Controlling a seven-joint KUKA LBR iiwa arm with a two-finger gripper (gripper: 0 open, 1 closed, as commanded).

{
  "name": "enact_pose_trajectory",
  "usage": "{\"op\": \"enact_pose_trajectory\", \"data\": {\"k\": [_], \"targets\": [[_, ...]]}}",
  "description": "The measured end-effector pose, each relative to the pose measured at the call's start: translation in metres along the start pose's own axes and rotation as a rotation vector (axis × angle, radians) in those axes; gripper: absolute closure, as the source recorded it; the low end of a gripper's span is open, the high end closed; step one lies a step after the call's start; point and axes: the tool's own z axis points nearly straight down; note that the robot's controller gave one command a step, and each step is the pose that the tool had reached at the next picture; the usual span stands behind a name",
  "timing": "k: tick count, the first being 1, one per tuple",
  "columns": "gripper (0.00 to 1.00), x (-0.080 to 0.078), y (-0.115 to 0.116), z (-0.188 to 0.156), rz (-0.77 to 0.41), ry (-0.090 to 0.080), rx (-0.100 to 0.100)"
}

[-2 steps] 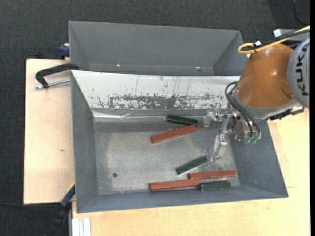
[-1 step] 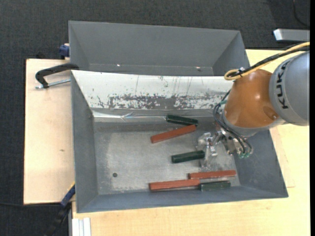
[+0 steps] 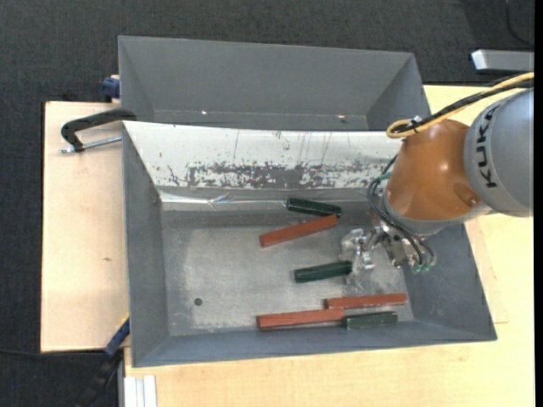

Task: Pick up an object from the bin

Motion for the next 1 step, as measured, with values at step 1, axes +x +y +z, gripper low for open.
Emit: {"op": "enact_pose_trajectory", "data": {"k": [1], "targets": [[1.00, 0.0253, 0.0197, -0.1477, 0.088, -0.005, 0.001]]}}
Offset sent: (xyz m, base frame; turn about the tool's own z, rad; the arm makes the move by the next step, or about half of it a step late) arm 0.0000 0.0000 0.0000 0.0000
